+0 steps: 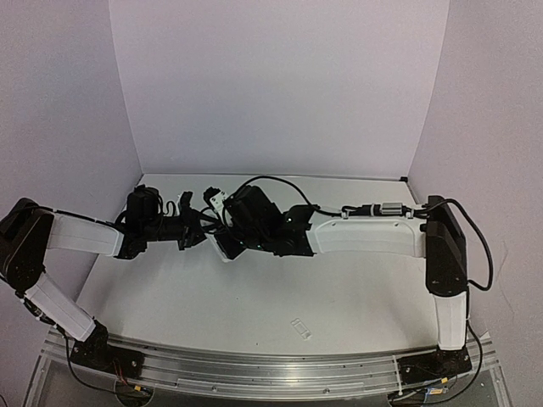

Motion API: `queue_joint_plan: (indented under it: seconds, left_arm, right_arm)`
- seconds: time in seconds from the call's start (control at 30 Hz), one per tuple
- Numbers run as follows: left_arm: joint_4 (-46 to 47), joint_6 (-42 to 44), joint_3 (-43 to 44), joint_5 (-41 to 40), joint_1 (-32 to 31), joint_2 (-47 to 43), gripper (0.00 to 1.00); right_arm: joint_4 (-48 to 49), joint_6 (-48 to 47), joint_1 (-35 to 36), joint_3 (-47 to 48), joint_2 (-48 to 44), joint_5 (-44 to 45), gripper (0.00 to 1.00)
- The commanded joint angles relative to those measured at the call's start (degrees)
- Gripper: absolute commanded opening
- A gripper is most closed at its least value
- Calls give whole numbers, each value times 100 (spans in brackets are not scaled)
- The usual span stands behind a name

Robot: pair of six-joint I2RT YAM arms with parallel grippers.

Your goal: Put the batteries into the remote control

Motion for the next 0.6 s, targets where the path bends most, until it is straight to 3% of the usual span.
queue_joint_plan:
  seconds: [0.0,0.57]
  left_arm:
    - [2437,-353,903,701,-154,-448,0]
    - [2715,-354,565,836,-154,-312,0]
  right_arm:
    - [-2013,75,265,-509,552,-672,17]
    - [-2007,457,264,-170,141,-732,20]
